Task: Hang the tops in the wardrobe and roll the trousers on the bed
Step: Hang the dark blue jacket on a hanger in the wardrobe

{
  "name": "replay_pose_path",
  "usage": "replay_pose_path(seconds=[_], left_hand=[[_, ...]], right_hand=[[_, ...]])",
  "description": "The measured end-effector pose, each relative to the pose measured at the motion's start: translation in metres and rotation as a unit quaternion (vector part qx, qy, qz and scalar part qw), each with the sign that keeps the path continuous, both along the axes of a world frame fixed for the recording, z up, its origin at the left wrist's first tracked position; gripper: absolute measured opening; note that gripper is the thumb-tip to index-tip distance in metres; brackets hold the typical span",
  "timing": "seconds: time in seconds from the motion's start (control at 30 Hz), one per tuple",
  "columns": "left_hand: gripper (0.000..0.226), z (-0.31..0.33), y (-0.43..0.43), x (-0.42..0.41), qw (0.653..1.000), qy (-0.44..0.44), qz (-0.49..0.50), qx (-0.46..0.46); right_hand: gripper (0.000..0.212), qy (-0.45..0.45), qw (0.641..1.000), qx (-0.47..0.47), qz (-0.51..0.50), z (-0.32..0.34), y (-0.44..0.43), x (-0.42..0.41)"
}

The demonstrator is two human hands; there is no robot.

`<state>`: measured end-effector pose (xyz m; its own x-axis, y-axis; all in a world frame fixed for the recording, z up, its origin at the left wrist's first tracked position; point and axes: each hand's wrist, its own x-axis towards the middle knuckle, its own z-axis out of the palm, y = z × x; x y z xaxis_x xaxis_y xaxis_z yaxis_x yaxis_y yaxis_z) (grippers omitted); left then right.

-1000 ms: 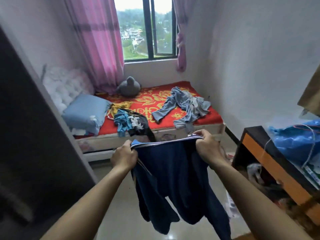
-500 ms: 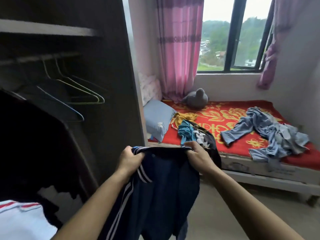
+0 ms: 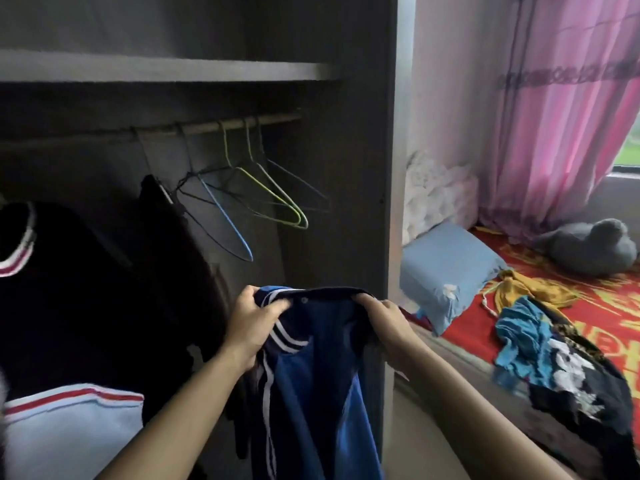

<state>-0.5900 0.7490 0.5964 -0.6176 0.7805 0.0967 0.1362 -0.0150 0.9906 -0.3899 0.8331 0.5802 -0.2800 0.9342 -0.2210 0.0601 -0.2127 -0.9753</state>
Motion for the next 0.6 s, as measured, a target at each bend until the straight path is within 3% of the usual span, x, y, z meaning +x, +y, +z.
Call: replay_pose_path(seconds=[0.1, 0.2, 0.23, 0.37, 0.43, 0.53, 0.6], left_hand=[[0.048, 0.008, 0.008, -0.002, 0.999, -0.019, 0.042, 0.017], [0.011, 0.016, 0.013, -0.01, 0.994, -0.022, 0.092, 0.055], [0.002, 0.018, 0.014, -0.012, 0.992, -0.012, 0.107, 0.064], [0.008, 0.024, 0.025, -0.02, 0.979, 0.023, 0.184, 0.079], [0.005, 0.027, 0.033, -0.023, 0.975, 0.038, 0.202, 0.082], [0.004, 0.028, 0.042, -0.025, 0.978, 0.06, 0.184, 0.073], [0.007, 0.026, 0.046, -0.026, 0.981, 0.072, 0.161, 0.074]], right_hand=[[0.051, 0.018, 0.992, -0.005, 0.125, 0.014, 0.03, -0.011], [0.056, -0.08, 0.97, 0.103, 0.204, 0.021, 0.056, -0.021], [0.058, -0.129, 0.955, 0.151, 0.22, 0.023, 0.063, -0.024], [0.086, -0.322, 0.861, 0.334, 0.207, 0.028, 0.084, -0.038], [0.079, -0.318, 0.858, 0.373, 0.154, 0.033, 0.093, -0.052], [0.044, -0.22, 0.89, 0.393, 0.068, 0.051, 0.109, -0.075], [0.039, -0.16, 0.899, 0.405, 0.043, 0.066, 0.121, -0.092]])
